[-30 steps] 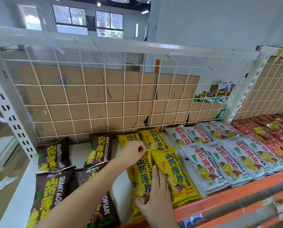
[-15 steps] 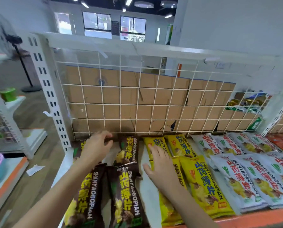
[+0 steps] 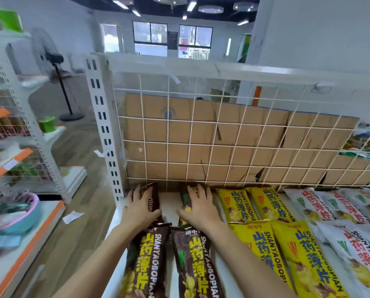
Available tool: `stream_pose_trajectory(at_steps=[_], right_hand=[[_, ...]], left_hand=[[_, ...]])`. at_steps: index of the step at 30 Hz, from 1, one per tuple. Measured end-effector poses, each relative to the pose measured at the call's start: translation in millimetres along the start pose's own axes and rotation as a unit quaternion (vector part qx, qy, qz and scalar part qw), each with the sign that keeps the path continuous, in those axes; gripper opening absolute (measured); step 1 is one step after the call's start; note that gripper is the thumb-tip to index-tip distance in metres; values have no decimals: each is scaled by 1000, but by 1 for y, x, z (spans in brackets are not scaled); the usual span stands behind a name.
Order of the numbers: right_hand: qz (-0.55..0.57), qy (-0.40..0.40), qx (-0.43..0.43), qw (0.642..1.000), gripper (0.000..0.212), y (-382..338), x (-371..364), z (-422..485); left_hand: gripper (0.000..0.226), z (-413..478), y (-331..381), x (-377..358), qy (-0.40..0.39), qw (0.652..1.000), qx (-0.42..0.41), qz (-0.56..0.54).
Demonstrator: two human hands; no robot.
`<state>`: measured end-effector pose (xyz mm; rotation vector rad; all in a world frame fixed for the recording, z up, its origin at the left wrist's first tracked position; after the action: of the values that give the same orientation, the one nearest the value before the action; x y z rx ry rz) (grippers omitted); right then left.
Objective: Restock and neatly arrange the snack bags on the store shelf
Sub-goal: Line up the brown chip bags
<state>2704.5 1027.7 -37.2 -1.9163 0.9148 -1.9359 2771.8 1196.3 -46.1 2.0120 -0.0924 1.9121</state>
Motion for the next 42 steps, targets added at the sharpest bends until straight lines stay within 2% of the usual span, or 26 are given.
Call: stream_pose_trajectory(at_steps=[6,11,19,25,30,42], right_hand=[[-17,-30,17,999,86,-10,-10,-4],[-6,-8,9,1000,83,-10,-11,-1],[3,15,0,1000,76,-17,-11,8],[-9,14,1,1000,76,-18,-12,9],[-13,13,2,1000,77,-18,-12,9],[-9,10,-4,1000,77,-22,-14,11]], left_hand=[[86,-2,13,-2,-8,998,-61,0],[100,0,13,-10,-31,997,-77,9],[108,-1,15,-17,-63,991,-113,36],[108,-1,16,-16,-61,992,-112,19],[98,-1,4,-10,-47,994,-69,-70],[93,6,3,-9,-47,994,-18,-95]])
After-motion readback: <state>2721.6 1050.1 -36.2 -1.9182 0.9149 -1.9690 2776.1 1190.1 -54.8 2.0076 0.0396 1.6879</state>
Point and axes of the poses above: each hand's wrist, its own z-axis towards the middle knuckle, its own x-axis out of the back of the hand, y = z × x, the point moved 8 cm from there along z, towards the middle knuckle, and after that the axes turned 13 degrees about z, right-handed, at the moved point
